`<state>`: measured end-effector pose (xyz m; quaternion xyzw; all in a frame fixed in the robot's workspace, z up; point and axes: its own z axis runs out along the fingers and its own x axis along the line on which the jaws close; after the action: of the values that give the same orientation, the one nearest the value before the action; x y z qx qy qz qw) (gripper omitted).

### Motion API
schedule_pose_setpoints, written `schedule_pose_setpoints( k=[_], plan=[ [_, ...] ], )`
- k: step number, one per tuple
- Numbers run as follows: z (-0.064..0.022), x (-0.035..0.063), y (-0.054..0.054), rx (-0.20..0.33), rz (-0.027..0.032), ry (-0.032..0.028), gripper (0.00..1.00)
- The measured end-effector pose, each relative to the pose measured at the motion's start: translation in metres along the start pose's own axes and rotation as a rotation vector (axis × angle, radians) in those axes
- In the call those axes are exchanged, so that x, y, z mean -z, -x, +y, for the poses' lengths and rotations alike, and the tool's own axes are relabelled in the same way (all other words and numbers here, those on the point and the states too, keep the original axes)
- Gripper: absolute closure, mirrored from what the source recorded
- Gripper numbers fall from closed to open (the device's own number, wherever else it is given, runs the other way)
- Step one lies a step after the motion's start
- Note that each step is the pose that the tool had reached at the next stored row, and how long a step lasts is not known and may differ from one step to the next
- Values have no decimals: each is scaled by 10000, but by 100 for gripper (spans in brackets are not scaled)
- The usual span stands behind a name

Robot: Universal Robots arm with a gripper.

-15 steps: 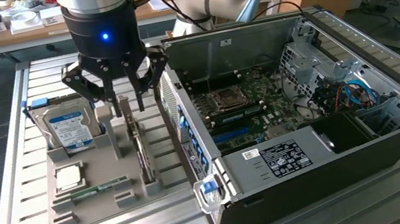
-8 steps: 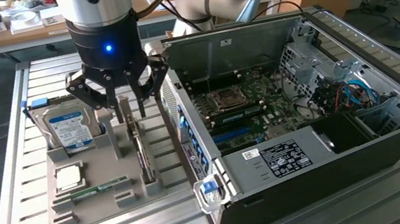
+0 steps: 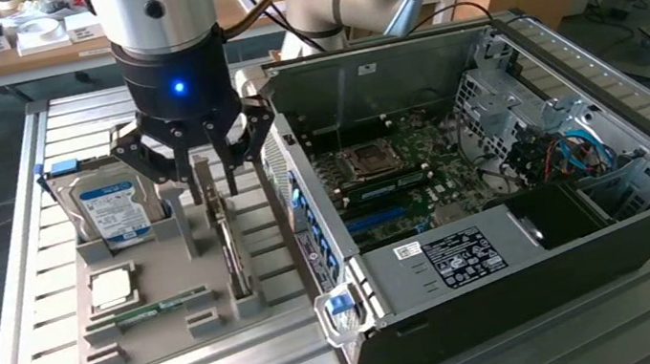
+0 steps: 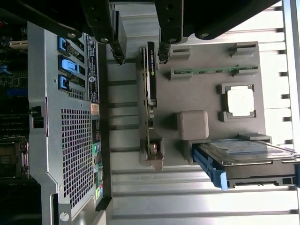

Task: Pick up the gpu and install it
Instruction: 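Pick up the gpu and move the gpu toward the slot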

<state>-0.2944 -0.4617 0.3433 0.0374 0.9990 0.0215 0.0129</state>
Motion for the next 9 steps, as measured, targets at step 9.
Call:
schedule_pose_setpoints(
  k=[9],
  plan=[
    [-2, -34, -8, -2, 5, 134, 58]
  ],
)
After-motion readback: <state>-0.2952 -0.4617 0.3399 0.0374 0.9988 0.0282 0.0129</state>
